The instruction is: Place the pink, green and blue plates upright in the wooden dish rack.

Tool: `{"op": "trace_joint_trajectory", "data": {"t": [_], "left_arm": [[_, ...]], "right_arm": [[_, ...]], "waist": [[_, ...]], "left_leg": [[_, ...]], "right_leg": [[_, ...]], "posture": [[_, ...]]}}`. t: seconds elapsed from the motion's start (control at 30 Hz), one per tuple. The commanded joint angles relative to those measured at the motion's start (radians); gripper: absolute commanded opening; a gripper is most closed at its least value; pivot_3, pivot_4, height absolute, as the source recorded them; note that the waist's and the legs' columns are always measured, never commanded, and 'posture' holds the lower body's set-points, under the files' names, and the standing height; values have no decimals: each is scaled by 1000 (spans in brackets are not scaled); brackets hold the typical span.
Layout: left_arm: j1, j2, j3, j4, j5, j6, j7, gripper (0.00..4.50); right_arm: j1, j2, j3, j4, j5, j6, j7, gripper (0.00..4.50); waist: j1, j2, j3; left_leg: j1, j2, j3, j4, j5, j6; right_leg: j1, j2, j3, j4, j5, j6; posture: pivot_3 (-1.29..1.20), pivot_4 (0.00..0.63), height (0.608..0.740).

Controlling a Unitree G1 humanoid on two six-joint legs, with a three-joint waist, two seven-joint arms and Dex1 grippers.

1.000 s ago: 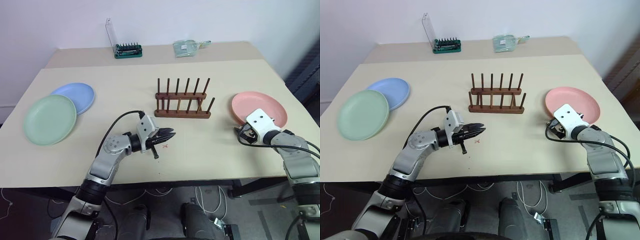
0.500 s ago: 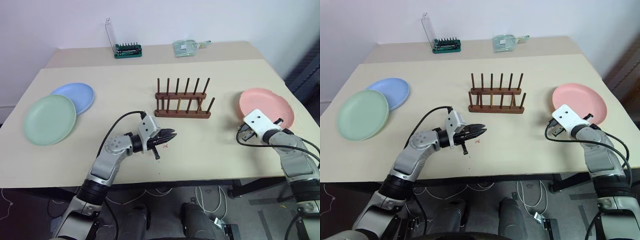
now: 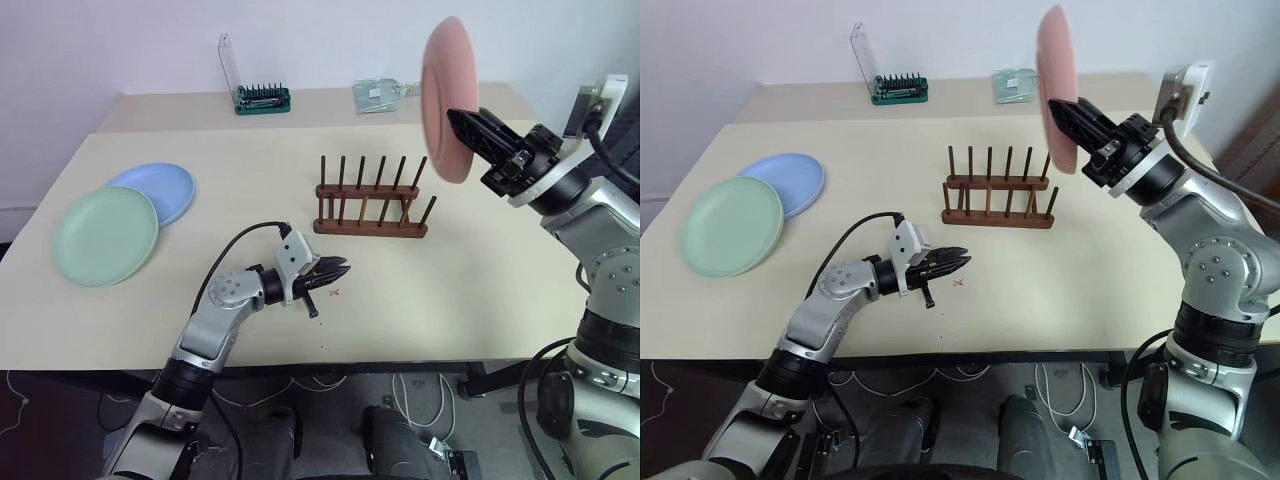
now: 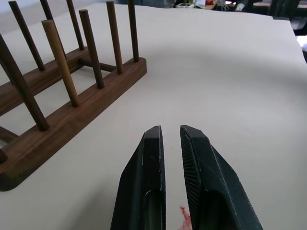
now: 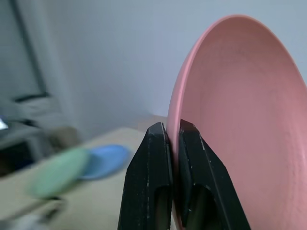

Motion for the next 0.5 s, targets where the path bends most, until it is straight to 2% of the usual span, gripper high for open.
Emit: {"op": "trace_joint_trajectory", "data": {"t": [0.03, 0.5], "left_arm": [[1, -3, -2, -37, -3, -5, 7, 577], [9, 7, -1, -50, -8, 10, 9, 577]], "right_arm": [[-32, 52, -28, 42, 62, 11, -92, 29], [-100, 99, -39, 220, 156, 28, -208, 29]], "waist": [[-4, 0, 0], [-5, 1, 0]], "left_leg": [[0, 0, 0, 0, 0, 0], [-1, 0, 1, 0, 0, 0]], "right_leg": [[0, 0, 0, 0, 0, 0], [-3, 0, 1, 2, 0, 0]], "posture": [[0, 150, 740], [0, 150, 740]]}}
